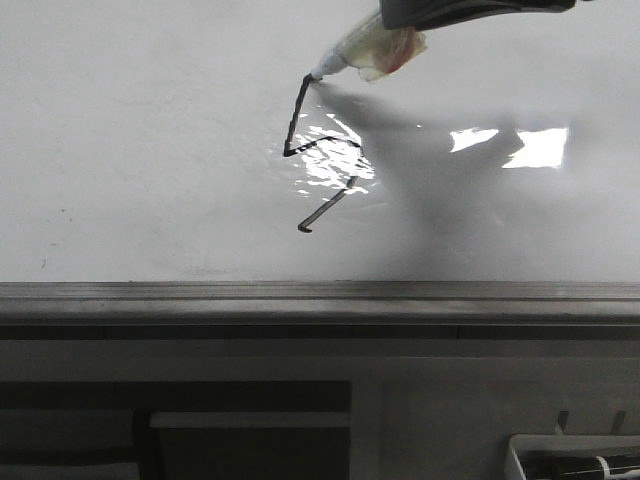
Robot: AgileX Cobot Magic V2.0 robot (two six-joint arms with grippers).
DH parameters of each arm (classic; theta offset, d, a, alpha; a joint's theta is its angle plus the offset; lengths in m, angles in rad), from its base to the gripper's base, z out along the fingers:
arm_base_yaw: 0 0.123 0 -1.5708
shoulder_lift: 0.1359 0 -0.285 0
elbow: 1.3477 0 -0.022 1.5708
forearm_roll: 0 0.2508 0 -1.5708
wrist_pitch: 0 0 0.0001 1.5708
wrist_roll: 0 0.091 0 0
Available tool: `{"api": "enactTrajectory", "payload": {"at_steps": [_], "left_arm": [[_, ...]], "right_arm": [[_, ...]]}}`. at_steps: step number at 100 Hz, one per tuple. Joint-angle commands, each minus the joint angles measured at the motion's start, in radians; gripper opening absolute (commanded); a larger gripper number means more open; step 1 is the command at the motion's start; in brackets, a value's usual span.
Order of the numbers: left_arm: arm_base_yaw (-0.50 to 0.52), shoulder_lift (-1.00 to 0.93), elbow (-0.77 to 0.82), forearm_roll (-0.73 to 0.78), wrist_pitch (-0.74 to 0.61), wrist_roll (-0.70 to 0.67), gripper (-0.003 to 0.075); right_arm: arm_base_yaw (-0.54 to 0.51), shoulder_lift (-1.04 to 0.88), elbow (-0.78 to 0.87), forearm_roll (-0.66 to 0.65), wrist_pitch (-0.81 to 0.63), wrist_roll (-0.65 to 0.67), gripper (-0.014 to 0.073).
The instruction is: Write number 5 on whiteboard
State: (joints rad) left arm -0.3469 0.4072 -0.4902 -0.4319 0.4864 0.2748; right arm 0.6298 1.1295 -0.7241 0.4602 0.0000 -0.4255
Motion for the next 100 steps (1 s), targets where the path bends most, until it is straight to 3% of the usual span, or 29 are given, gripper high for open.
{"api": "enactTrajectory", "payload": {"at_steps": [1,44,100], "left_arm": [[0.005,0.003,-0.027,-0.023,-0.067,-0.008,0.0060],[0.005,0.003,-0.027,-0.023,-0.067,-0.008,0.0060],[0.005,0.003,-0.027,-0.023,-0.067,-0.008,0.0060]], "right_arm": [[-0.007,-0.003,-0.030,0.003,-0.051,-0.006,-0.0040],[-0.027,-0.003,-0.030,0.029,-0.015,-0.006,-0.0040],[-0.192,-0.090,-0.029,0.029,0.150,-0.006,-0.0039]]}}
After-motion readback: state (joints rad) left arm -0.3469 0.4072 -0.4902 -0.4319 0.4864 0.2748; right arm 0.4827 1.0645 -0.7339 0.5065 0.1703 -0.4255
